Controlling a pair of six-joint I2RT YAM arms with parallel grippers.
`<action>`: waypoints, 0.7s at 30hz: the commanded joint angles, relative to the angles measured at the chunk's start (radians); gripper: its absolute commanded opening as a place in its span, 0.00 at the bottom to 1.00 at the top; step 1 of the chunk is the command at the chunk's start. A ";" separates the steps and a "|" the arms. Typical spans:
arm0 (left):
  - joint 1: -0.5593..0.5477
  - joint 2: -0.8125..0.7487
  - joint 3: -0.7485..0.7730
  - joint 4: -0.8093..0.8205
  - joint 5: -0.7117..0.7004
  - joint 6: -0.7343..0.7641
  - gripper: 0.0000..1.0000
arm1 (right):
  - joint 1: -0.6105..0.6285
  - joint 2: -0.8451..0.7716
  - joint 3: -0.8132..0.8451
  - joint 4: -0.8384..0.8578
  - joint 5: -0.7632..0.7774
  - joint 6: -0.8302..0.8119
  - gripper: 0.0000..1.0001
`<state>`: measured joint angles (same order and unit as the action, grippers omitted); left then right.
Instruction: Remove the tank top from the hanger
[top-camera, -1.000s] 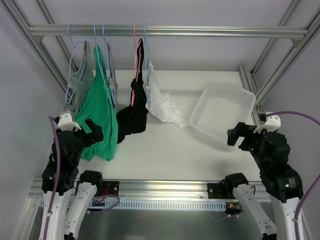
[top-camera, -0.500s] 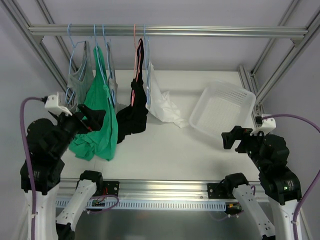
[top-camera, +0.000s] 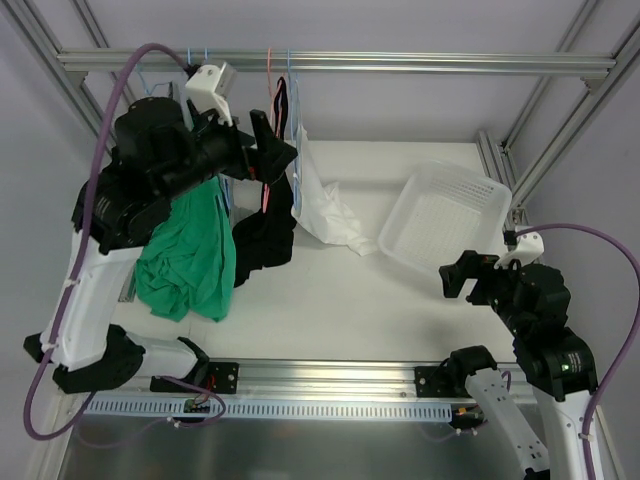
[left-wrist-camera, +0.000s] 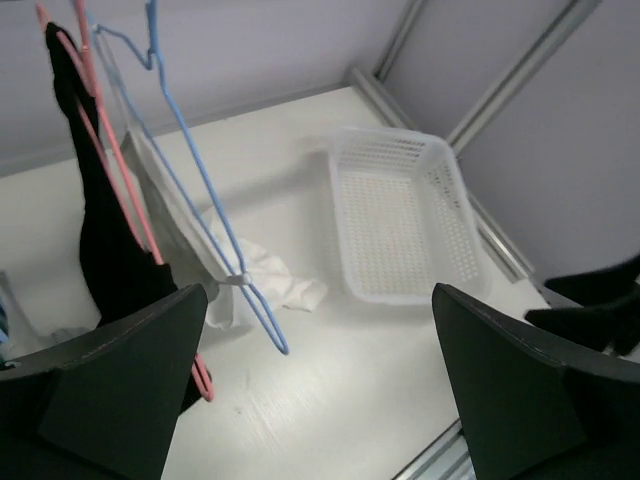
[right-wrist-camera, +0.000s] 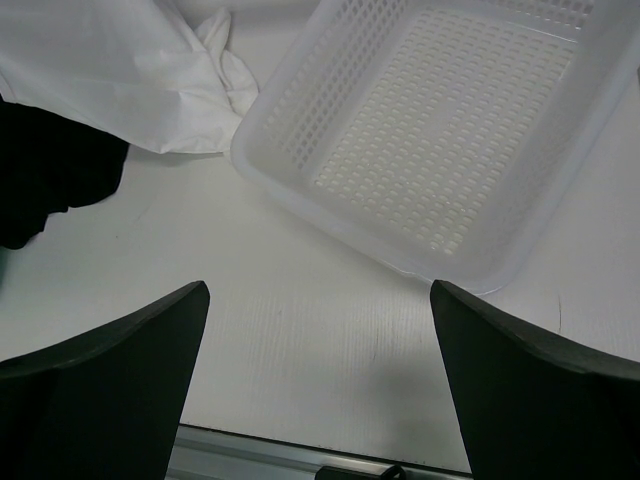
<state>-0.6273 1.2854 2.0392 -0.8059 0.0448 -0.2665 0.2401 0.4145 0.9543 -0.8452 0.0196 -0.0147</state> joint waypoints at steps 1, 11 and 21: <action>-0.022 0.101 0.085 -0.038 -0.225 0.055 0.99 | 0.004 -0.003 0.005 0.017 -0.007 0.012 1.00; -0.045 0.307 0.127 0.022 -0.370 0.108 0.90 | 0.004 -0.068 -0.032 0.020 -0.135 0.050 0.99; -0.045 0.382 0.121 0.042 -0.456 0.096 0.66 | 0.004 -0.117 -0.061 0.017 -0.181 0.048 0.99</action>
<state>-0.6678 1.6588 2.1277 -0.8036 -0.3550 -0.1818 0.2401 0.3130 0.8974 -0.8482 -0.1242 0.0227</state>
